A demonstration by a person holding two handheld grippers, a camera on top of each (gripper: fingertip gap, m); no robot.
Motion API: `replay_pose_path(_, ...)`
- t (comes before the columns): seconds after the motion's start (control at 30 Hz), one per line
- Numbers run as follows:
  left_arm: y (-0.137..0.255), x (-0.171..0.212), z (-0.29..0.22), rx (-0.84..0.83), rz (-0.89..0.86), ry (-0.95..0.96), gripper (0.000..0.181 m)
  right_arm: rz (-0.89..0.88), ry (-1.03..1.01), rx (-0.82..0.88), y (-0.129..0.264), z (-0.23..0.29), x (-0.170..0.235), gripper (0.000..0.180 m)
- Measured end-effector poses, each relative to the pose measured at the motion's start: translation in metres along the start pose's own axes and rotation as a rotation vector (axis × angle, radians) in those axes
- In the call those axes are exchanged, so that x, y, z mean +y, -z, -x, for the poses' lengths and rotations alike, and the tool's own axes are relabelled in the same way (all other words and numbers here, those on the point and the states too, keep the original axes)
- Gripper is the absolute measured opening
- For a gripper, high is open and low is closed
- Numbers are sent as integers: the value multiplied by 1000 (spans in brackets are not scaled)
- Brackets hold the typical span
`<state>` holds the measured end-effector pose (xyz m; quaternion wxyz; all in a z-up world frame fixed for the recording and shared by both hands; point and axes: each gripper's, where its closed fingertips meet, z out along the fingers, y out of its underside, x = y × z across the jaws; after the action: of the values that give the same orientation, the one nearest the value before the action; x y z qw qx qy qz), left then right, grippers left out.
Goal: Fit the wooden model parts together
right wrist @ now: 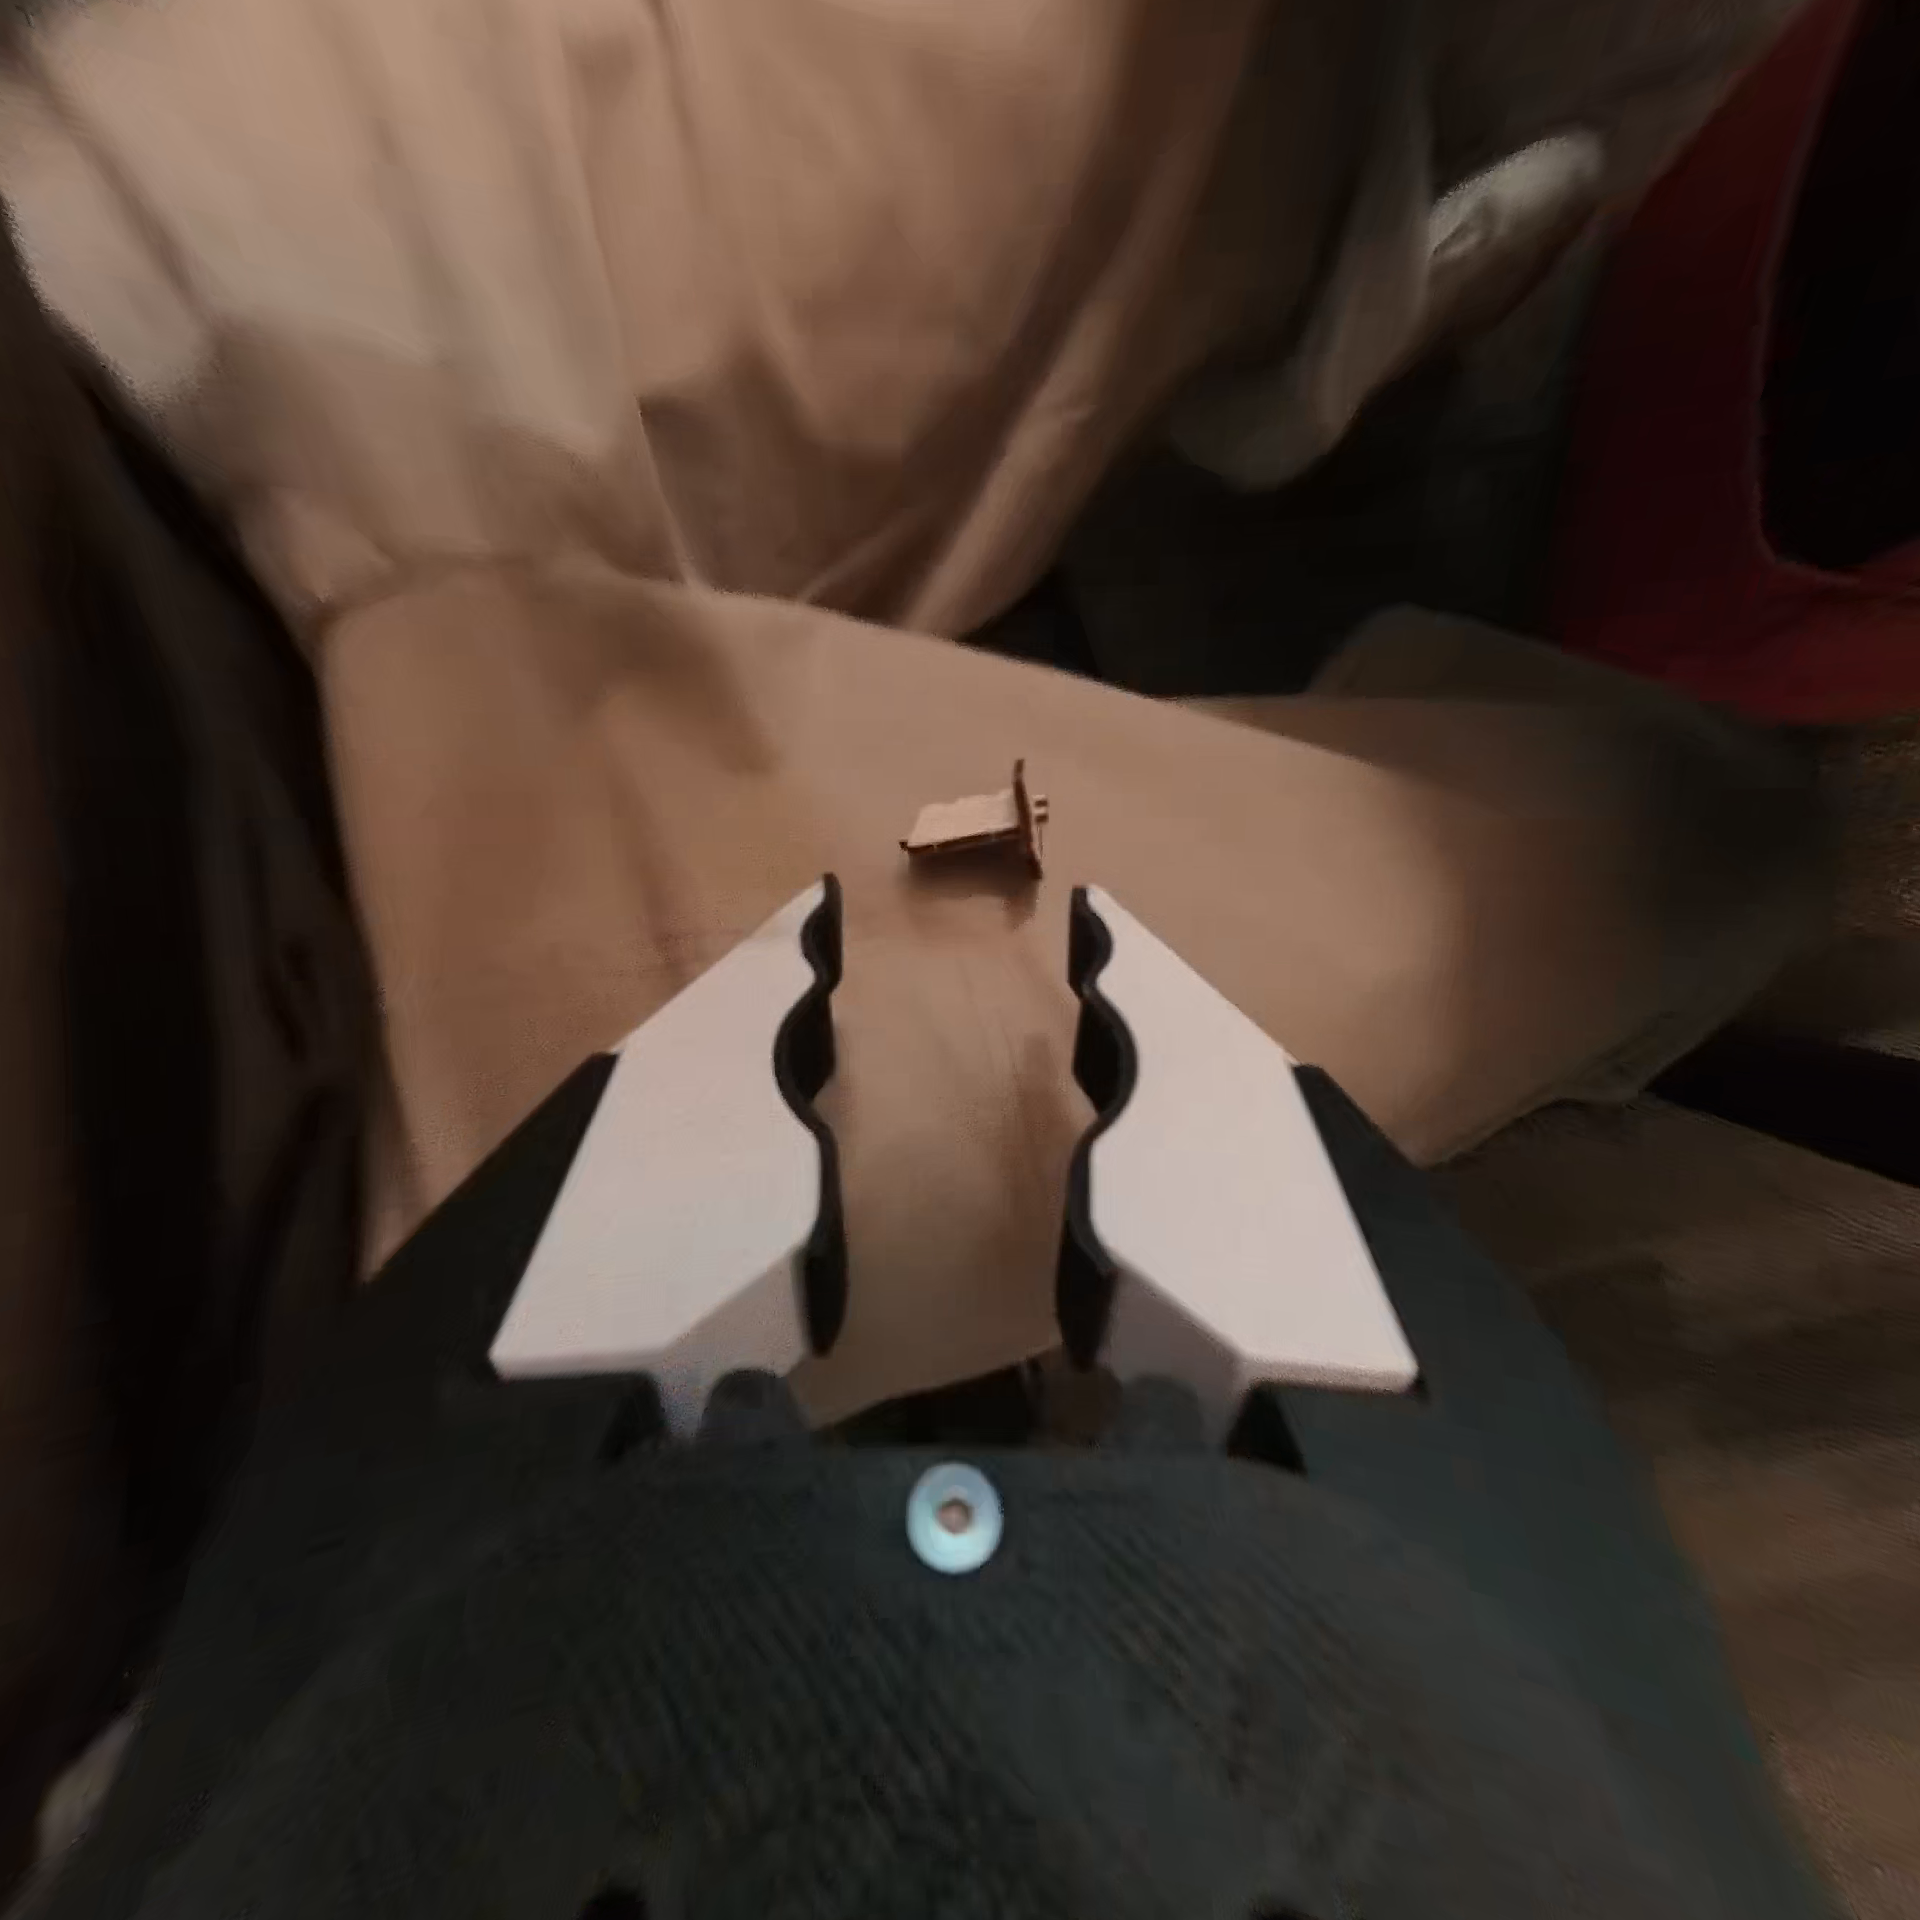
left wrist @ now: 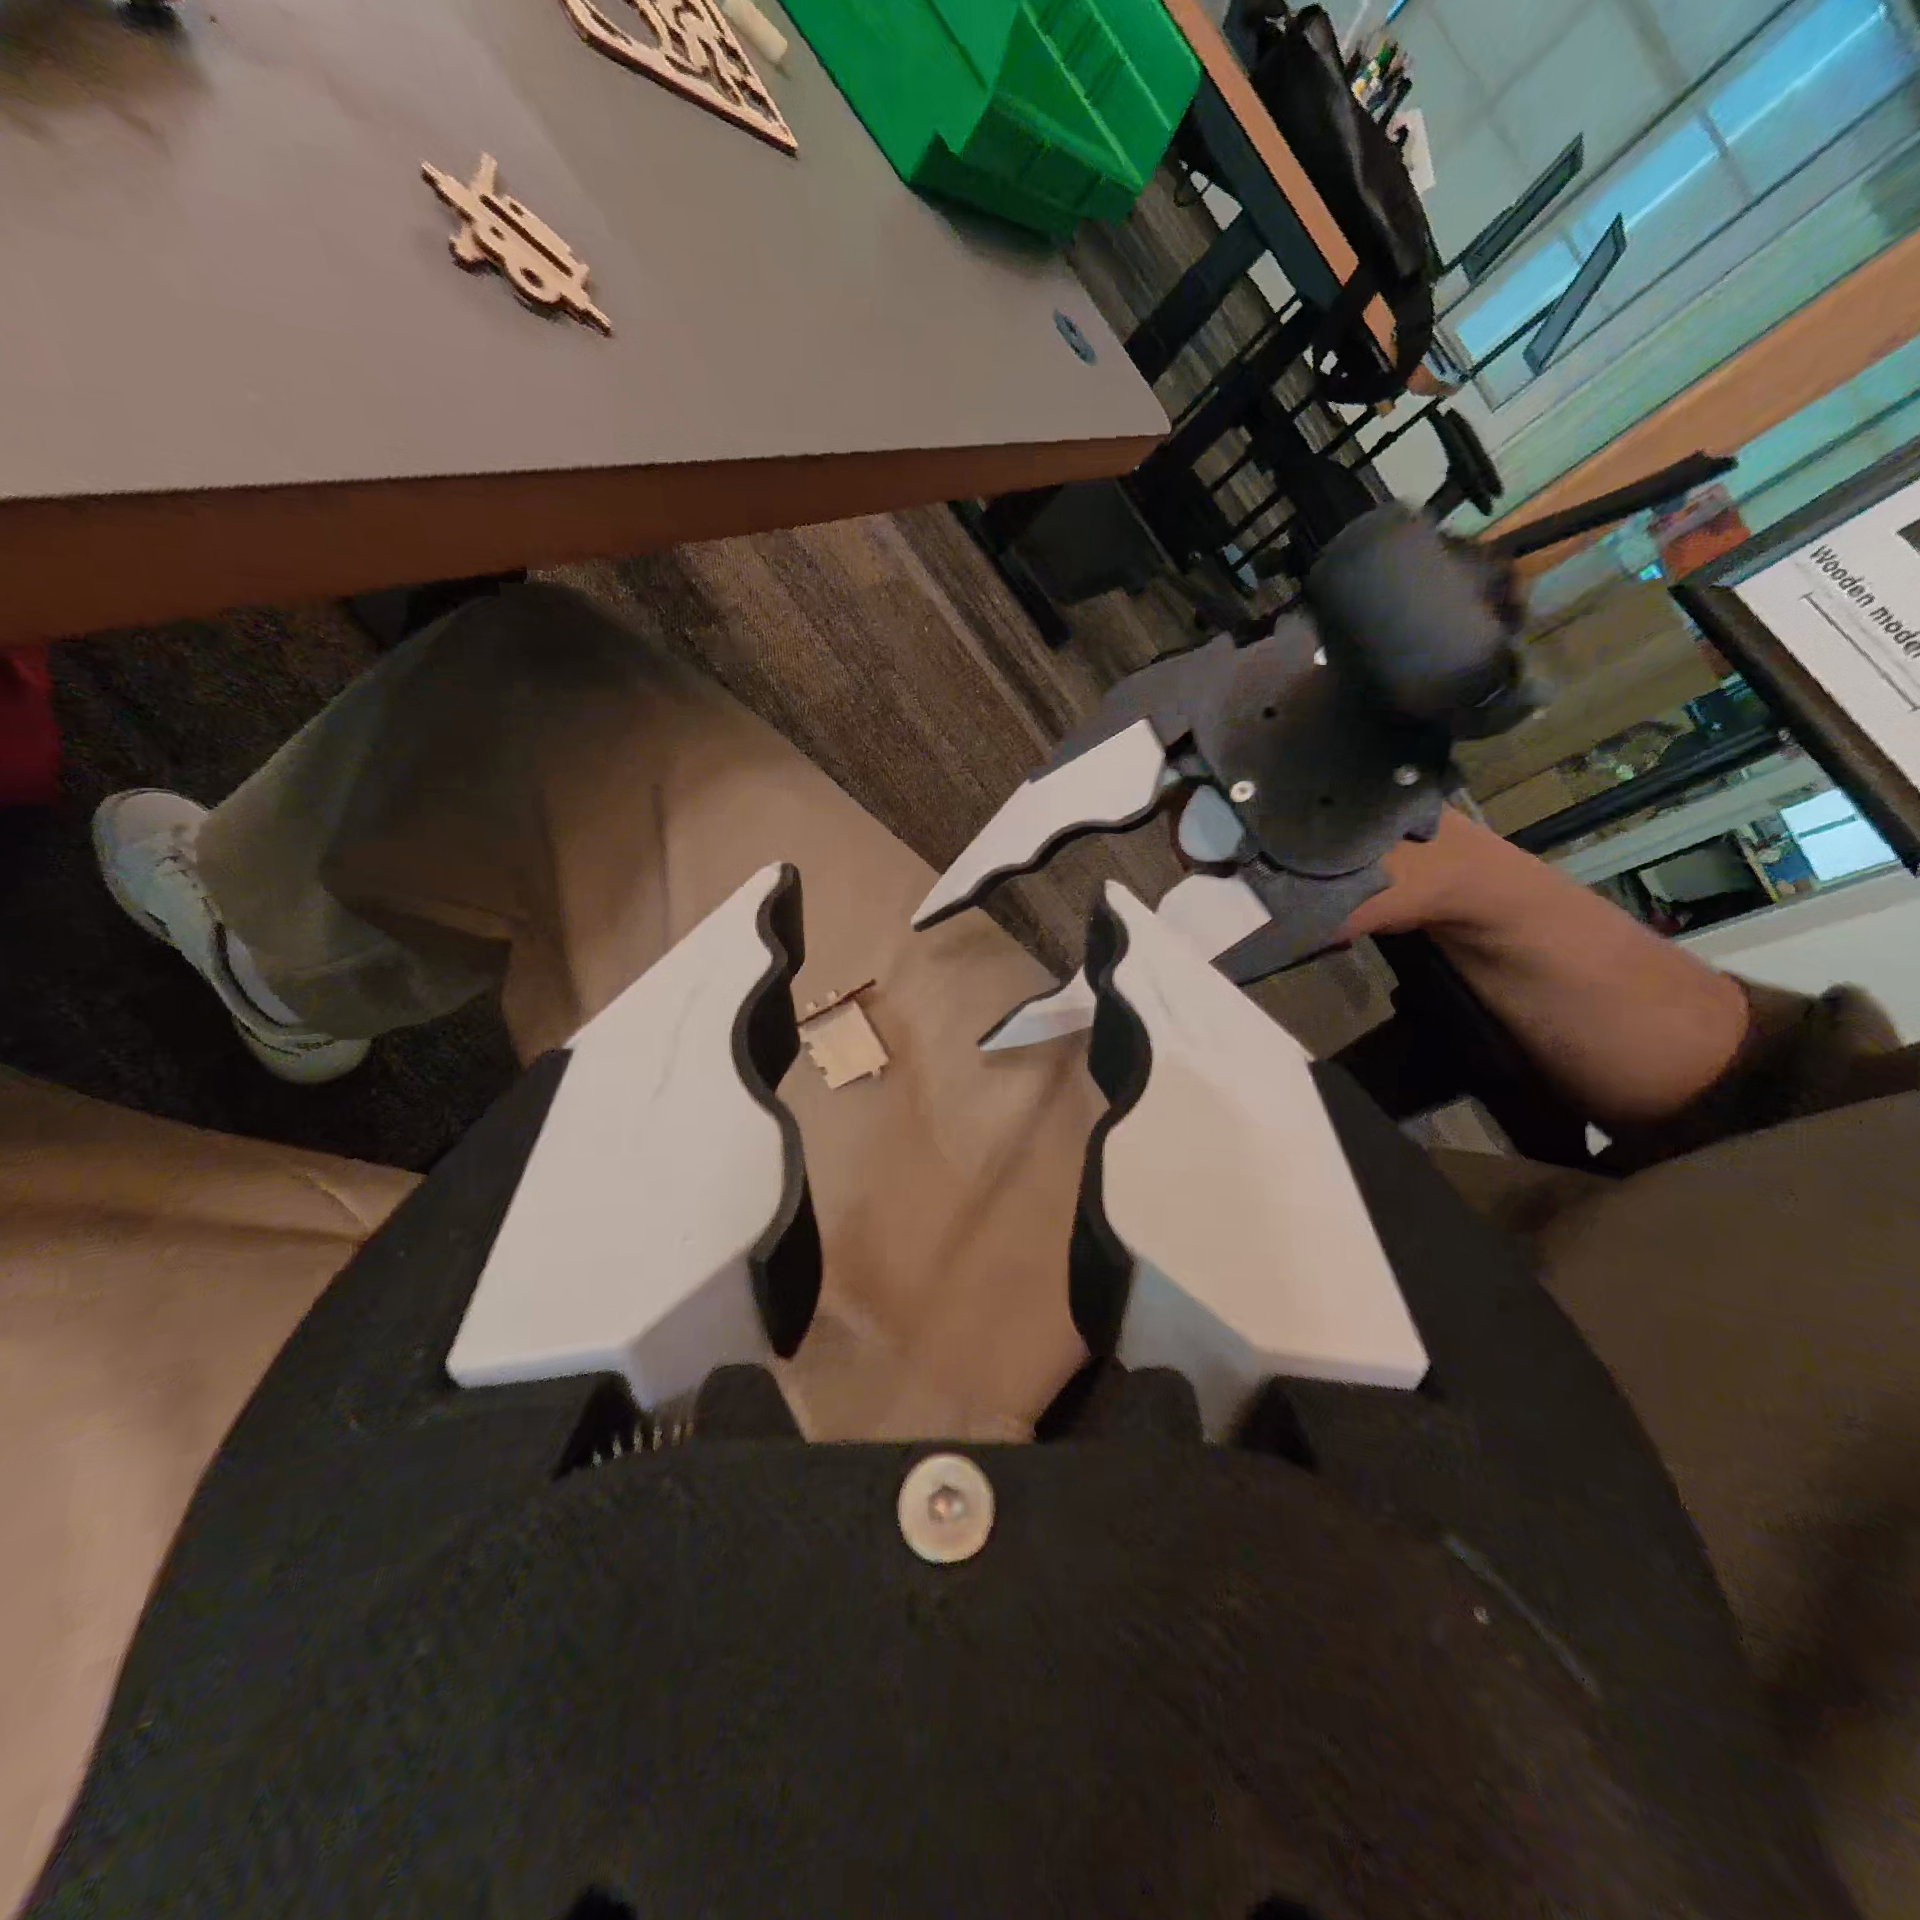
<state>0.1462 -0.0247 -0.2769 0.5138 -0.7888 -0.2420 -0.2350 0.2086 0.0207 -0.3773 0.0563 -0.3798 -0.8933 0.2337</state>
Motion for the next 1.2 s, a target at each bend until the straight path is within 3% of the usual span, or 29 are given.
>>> replay_pose_path(0.03,2,-1,4,-5,-3,-6,53,52,33,-5,-9,-2,4,44)
replay_pose_path(0.17,7,-2,13,18,-25,65,53,121,88,-74,-30,-10,-3,55)
replay_pose_path(0.37,13,-6,18,35,-48,106,53,271,77,-144,-52,-13,10,38)
replay_pose_path(0.43,12,-6,17,53,-52,126,52,238,71,-149,-47,-11,4,35)
replay_pose_path(0.6,11,-13,12,65,-80,51,53,-83,-33,-231,-9,-4,-48,35)
replay_pose_path(0.73,8,-19,29,-75,-112,-145,49,-458,-127,-317,47,-15,-93,35)
replay_pose_path(0.87,-4,-35,44,-147,-183,-263,33,-720,-146,-235,89,-56,-107,35)
replay_pose_path(0.97,-23,-68,26,-63,-254,-399,30,-896,-294,-355,114,-84,-114,34)
replay_pose_path(1.03,-36,-90,16,-27,-248,-524,30,-988,-429,-448,128,-105,-117,34)
replay_pose_path(1.1,-48,-106,14,-31,-208,-624,33,-1034,-526,-438,137,-130,-118,34)
replay_pose_path(1.2,-59,-121,17,-111,-159,-750,34,-957,-553,-392,142,-148,-120,34)
